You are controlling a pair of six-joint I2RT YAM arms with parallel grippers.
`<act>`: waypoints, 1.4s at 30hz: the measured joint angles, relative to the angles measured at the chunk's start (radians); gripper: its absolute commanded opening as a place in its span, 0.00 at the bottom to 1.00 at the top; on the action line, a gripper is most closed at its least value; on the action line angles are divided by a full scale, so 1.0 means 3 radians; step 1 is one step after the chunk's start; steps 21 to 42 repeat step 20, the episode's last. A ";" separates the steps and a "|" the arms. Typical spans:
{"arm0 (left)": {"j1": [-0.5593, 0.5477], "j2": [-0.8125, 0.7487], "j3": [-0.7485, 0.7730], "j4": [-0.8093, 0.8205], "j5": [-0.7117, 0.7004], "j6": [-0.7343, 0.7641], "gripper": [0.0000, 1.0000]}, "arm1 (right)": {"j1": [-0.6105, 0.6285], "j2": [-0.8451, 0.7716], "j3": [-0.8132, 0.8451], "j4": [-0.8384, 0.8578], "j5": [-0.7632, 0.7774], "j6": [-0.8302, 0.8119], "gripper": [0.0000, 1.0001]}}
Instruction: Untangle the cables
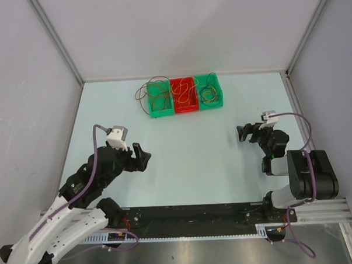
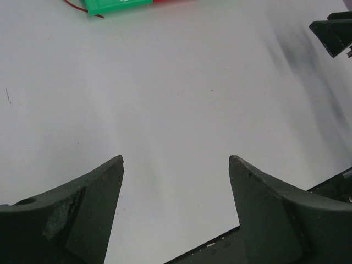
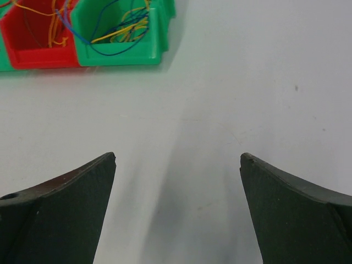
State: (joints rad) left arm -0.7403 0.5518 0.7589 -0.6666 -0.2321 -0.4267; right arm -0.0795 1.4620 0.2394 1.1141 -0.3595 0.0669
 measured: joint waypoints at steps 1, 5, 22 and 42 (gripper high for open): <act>0.0000 -0.0015 0.0000 0.0000 0.0000 0.0000 0.83 | 0.0061 0.0013 0.0014 -0.0010 0.0065 -0.0024 1.00; 0.0000 -0.0080 0.0000 0.0000 -0.0003 0.0000 0.82 | 0.0048 0.0032 0.0014 -0.0088 0.0395 -0.0066 1.00; 0.0000 -0.0624 -0.0125 0.0252 0.0153 0.0169 0.71 | 0.0403 0.0034 0.0014 -0.0198 0.1343 -0.0150 1.00; 0.0000 -0.0624 -0.0125 0.0252 0.0153 0.0169 0.71 | 0.0403 0.0034 0.0014 -0.0198 0.1343 -0.0150 1.00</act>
